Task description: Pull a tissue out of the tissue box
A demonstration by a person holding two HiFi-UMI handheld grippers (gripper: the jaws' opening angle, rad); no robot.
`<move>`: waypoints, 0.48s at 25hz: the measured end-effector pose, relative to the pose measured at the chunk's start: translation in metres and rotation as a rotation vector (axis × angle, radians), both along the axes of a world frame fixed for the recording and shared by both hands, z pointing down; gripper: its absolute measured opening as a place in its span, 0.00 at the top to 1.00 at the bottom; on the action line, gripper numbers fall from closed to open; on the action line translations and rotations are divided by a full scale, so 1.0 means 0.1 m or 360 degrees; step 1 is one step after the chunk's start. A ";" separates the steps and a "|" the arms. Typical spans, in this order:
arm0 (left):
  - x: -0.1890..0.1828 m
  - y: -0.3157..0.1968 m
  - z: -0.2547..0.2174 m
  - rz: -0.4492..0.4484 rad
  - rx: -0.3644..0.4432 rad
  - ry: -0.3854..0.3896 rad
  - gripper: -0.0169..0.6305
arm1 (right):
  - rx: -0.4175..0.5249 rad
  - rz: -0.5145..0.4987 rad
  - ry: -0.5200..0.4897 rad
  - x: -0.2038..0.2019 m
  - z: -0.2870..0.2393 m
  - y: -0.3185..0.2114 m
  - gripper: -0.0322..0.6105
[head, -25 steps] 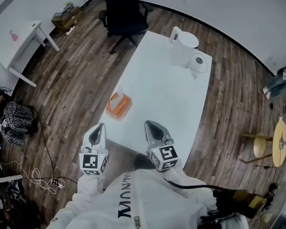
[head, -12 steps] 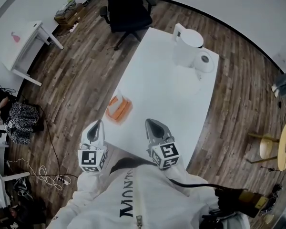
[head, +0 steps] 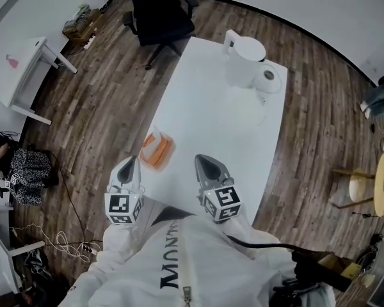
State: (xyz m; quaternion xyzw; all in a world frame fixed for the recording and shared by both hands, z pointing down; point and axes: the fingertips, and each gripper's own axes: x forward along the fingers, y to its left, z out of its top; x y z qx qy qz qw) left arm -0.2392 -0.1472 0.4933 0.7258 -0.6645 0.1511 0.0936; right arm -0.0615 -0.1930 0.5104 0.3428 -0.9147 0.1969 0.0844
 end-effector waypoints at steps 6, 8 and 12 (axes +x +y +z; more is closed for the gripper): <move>-0.07 -0.14 0.13 0.0077 -0.0057 0.0017 0.94 | 0.0001 0.0064 0.0024 -0.04 -0.01 -0.05 0.95; -0.08 -0.16 0.18 0.0102 -0.0072 0.0023 0.94 | -0.0004 0.0066 0.0035 -0.08 0.02 -0.03 0.95; -0.04 -0.20 0.28 0.0174 -0.0138 0.0015 0.85 | -0.0012 0.0078 0.0041 -0.11 0.02 -0.04 0.95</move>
